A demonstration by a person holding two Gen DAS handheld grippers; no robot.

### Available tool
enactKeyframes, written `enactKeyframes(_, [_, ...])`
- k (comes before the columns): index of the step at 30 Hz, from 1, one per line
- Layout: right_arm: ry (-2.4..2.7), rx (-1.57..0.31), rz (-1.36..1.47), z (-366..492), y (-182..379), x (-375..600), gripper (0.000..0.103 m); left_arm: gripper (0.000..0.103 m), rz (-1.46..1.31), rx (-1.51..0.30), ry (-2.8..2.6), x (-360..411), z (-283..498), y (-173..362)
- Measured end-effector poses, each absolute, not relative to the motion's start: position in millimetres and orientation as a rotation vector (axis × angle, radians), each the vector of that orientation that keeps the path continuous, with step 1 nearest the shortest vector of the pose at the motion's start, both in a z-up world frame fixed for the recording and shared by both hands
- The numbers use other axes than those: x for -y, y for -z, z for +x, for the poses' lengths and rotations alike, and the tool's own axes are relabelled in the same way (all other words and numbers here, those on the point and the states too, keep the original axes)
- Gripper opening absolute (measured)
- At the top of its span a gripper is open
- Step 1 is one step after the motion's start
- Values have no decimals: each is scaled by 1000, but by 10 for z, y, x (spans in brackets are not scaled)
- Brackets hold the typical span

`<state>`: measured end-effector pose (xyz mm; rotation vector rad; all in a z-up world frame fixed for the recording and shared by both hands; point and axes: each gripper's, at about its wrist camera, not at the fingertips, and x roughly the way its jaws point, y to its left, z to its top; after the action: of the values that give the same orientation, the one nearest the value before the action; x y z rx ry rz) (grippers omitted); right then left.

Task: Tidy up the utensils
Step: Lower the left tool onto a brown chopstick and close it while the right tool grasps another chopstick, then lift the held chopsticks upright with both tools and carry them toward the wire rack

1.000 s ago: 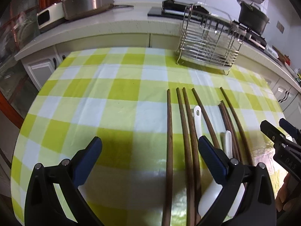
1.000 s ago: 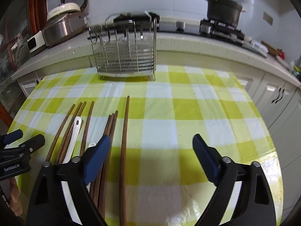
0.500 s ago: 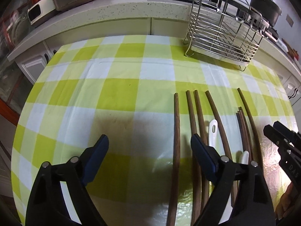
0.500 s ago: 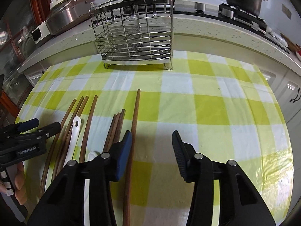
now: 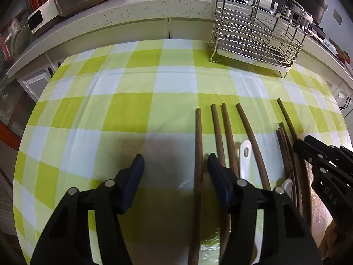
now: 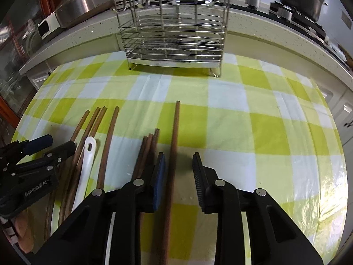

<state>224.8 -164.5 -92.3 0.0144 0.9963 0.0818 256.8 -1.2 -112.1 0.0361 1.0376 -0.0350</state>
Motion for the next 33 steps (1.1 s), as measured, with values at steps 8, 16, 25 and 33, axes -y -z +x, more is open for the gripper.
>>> enactKeyframes(8, [-64, -999, -45, 2357, 932, 1582, 19, 44, 50, -1018, 42, 107, 2517, 1110])
enactKeyframes(16, [-120, -1003, -29, 2383, 928, 1608, 9, 6, 102, -1011, 70, 234, 2481, 1093])
enactKeyframes(25, [-194, -969, 97, 2233, 940, 1778, 9, 6, 39, -988, 142, 152, 2461, 1093])
enactKeyframes(33, [-209, -950, 132, 2165, 886, 1748, 9, 6, -18, -970, 185, 65, 2415, 1057])
